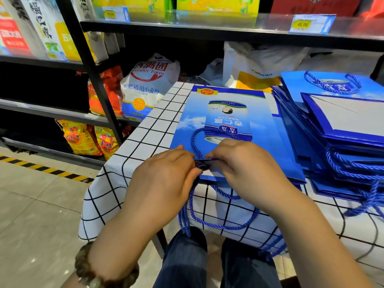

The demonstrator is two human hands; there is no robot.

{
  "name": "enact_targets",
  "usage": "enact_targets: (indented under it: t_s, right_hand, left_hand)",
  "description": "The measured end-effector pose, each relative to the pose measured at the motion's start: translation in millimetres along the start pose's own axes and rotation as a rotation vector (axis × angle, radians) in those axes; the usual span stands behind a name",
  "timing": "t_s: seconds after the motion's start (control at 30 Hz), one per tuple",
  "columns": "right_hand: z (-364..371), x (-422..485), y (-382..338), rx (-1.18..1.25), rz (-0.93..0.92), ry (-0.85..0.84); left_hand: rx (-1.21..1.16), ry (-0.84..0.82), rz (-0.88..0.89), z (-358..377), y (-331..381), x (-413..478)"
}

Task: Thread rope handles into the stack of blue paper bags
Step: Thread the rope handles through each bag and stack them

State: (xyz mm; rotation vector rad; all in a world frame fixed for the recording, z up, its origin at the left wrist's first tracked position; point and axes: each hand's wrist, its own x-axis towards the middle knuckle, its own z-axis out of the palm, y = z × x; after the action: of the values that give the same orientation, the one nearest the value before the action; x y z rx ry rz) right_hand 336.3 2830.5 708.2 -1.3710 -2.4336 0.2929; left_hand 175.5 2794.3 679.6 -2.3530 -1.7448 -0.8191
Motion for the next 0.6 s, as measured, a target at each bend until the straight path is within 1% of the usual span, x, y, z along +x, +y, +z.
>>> enact_targets:
  t_s: [0.13, 0.2, 0.27, 0.33, 0.4, 0.5, 0.6]
  right_hand:
    - [2.3, -6.8, 3.8, 0.132, 0.035, 0.168]
    - [6.4, -11.4, 5.6, 0.158, 0.045, 0.220]
    - [10.6, -15.1, 5.5, 0.134, 0.022, 0.286]
    - [14.5, -17.3, 4.8, 0.097, -0.011, 0.365]
    - [17.3, -18.0, 4.5, 0.091, -0.020, 0.409]
    - [18.9, -19.6, 5.6, 0.083, -0.010, 0.434]
    - [20.4, -20.8, 8.3, 0.089, -0.024, 0.416]
  left_hand:
    - [-0.301, 0.134, -0.176, -3.9, 0.9, 1.7]
    - [-0.403, 0.102, -0.286, -8.7, -1.0, 6.4]
    - [-0.385, 0.023, -0.345, -10.9, -0.9, 17.2]
    - [-0.315, -0.073, -0.367, -12.0, 5.1, 30.6]
    - [-0.255, -0.166, -0.368, -11.0, 13.4, 42.2]
    - [-0.208, -0.193, -0.350, -5.1, 21.1, 49.1]
    - [-0.229, -0.142, -0.355, 0.0, 22.1, 48.5]
